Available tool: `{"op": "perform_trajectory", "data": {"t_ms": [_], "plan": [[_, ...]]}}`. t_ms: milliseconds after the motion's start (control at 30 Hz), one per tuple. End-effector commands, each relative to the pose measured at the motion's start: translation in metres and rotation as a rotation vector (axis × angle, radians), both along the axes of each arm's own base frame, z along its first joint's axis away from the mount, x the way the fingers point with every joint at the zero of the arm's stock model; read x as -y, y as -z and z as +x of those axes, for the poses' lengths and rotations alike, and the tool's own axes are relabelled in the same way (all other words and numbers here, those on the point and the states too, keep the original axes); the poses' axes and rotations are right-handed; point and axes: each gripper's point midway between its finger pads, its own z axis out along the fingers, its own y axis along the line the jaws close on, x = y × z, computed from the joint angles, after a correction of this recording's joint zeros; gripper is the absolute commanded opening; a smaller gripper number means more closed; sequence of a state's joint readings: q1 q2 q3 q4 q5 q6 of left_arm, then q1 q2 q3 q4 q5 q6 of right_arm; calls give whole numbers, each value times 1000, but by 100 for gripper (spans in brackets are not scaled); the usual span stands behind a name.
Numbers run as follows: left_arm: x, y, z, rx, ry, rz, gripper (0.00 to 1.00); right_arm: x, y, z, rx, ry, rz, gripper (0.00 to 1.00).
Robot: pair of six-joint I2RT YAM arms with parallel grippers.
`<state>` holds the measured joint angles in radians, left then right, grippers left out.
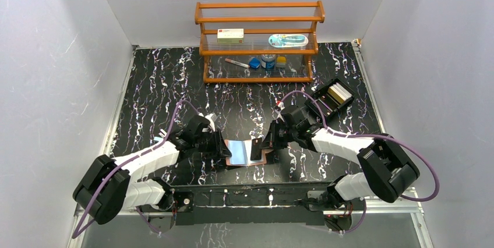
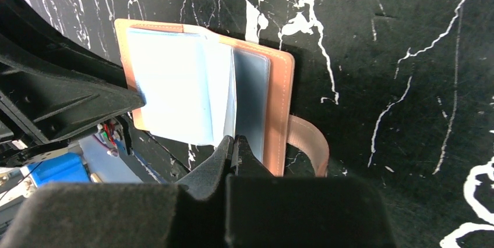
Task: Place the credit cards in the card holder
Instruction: Insert the credit card into the card holder.
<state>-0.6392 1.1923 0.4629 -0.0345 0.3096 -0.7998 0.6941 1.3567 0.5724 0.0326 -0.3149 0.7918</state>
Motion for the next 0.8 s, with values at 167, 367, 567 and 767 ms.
{"op": "perform_trajectory", "data": {"t_ms": [167, 367, 567, 767], "plan": [[-5, 0, -6, 10, -9, -2, 29, 9, 8, 6, 46, -19, -45, 0], [-8, -4, -9, 25, -14, -13, 22, 11, 10, 5, 38, -5, -26, 0], [-8, 3, -11, 8, -21, -17, 0, 7, 5, 4, 43, -21, -5, 0], [-7, 14, -12, -18, -9, 7, 0, -10, -16, 2, 62, -58, 128, 0]]}}
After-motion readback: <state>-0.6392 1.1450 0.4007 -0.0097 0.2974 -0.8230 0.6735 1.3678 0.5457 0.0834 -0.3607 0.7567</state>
